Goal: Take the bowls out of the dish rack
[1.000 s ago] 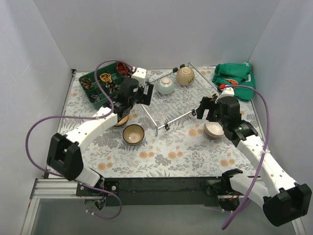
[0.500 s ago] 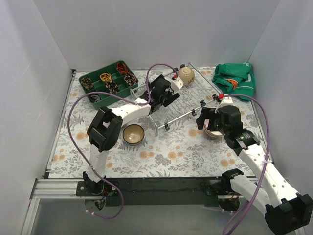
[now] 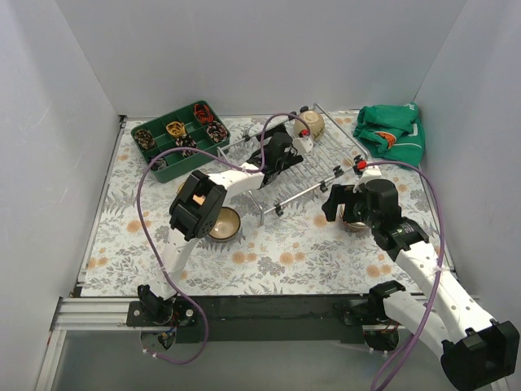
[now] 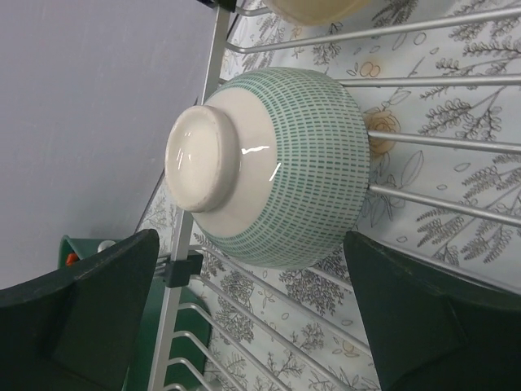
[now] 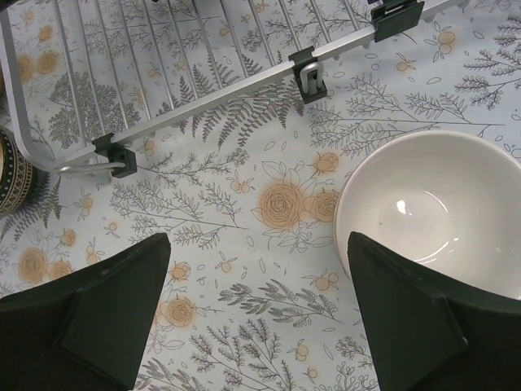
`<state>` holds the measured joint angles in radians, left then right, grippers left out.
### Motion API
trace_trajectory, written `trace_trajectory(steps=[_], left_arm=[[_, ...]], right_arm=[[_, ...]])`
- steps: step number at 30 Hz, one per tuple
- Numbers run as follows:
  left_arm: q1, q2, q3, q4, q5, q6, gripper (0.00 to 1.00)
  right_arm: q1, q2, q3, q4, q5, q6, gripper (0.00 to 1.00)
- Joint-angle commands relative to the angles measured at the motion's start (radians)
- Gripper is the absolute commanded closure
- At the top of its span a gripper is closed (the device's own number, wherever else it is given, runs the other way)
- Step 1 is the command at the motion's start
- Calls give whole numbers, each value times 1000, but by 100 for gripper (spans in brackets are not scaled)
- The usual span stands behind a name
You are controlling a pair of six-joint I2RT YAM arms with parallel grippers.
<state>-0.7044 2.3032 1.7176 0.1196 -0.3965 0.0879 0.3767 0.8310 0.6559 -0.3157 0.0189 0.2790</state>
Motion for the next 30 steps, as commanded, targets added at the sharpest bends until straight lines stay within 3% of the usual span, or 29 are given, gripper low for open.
trace_trajectory(steps=[1,8,17,24,30], left_arm=[[2,45,63,45,2,36,2],[5,114,116,-26,5,35,3],[6,69,83,-139,25,-40,41],[5,-54,-15,-170,31,-115,55],[6,-145,-59,-233,41,-189,57]], right_arm=[[-2,2,-12,50,-11,-26,2],[-2,3,-22,56,-46,-32,2],[-2,-10,-21,59,-63,-31,3],[-4,-32,-27,59,-65,-23,3],[-2,-56,-32,56,-76,-18,3]])
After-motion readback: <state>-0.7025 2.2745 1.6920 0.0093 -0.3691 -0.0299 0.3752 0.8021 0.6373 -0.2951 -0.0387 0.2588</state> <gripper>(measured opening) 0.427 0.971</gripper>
